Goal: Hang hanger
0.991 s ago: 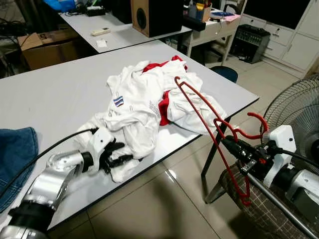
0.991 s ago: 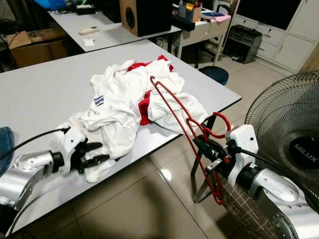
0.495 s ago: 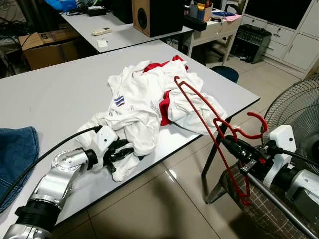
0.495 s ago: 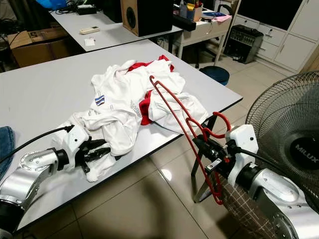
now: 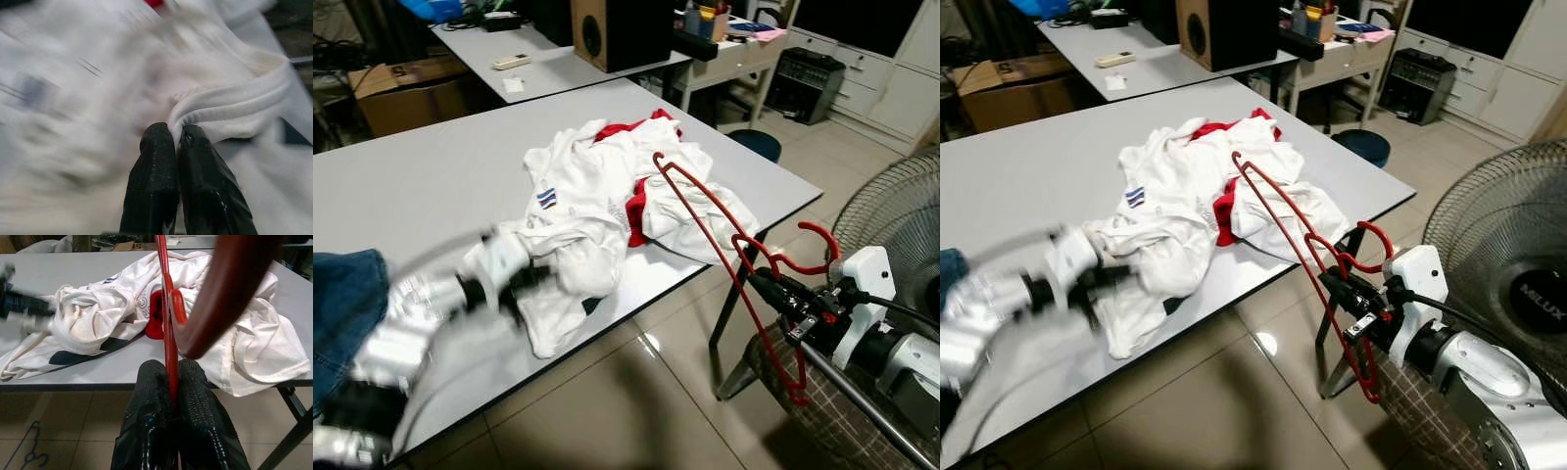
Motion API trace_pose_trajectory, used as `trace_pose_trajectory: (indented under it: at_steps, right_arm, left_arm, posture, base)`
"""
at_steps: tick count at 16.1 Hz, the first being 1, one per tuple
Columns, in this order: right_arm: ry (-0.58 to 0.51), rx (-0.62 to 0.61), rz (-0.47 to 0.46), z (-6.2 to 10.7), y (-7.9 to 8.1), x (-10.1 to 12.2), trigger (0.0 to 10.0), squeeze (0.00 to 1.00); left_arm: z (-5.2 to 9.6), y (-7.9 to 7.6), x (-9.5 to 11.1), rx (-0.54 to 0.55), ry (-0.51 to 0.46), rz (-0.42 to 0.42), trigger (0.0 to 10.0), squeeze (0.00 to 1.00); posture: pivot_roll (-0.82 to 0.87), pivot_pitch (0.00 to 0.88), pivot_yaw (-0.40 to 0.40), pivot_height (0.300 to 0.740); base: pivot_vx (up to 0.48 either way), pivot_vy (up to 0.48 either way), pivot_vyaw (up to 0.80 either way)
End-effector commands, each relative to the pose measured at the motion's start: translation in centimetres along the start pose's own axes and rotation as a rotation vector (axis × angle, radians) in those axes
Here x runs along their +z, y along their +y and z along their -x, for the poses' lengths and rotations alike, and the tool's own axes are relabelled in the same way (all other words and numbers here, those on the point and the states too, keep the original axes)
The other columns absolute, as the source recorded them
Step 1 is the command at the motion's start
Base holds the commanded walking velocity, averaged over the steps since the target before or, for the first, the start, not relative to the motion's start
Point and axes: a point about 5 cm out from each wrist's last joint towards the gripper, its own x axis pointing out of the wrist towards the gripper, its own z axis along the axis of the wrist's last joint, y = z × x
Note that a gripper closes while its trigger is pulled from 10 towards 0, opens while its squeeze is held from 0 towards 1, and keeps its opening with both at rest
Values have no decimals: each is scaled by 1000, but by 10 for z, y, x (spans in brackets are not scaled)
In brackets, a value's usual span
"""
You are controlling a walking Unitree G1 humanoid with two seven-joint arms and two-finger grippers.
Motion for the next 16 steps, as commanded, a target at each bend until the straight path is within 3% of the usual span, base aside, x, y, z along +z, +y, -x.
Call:
trace_pose_trajectory:
  at_steps: [1, 2, 3, 4, 5, 7, 11, 13, 16]
  right_arm:
    - [-6, 23, 12, 0, 1, 3, 10000, 0]
    - [-13, 41, 18, -2, 1, 6, 10000, 0]
    - [-11, 52, 26, -3, 1, 7, 10000, 0]
    - [-6, 60, 27, -3, 2, 6, 10000, 0]
    - [25, 109, 28, -2, 5, 4, 10000, 0]
    - [64, 198, 23, 0, 15, 0, 10000, 0]
    - [122, 286, 11, 2, 20, -6, 10000, 0]
    - [207, 346, 20, 3, 25, -15, 10000, 0]
    - [251, 279, 23, -8, 12, -20, 10000, 0]
  left_arm:
    - [6, 20, 18, 96, -55, -84, 0, 0]
    - [15, 43, 46, 183, -154, -188, 0, 0]
    - [21, 50, 60, 203, -206, -230, 0, 0]
    - [24, 48, 66, 165, -225, -255, 0, 0]
    - [29, 39, 72, 56, -195, -350, 0, 0]
    - [32, 24, 64, -61, -126, -417, 0, 0]
    - [42, 18, 60, -83, -96, -468, 0, 0]
    - [45, 14, 63, -109, -86, -495, 0, 0]
    - [47, -1, 77, -206, -109, -556, 0, 0]
  posture:
    - [-142, 0, 7, 740]
    - [-141, 0, 11, 740]
    - [-140, 0, 13, 740]
    - [-138, 0, 14, 740]
    - [-134, 0, 13, 740]
    - [-132, 0, 11, 740]
    - [-123, 0, -2, 740]
    - [-123, 0, -3, 740]
    - [-125, 0, -7, 740]
  base:
    - [0, 0, 0]
    - [0, 0, 0]
    - [0, 0, 0]
    - [0, 0, 0]
    - [0, 0, 0]
    - [0, 0, 0]
    - [0, 0, 0]
    - [0, 0, 0]
    - [0, 0, 0]
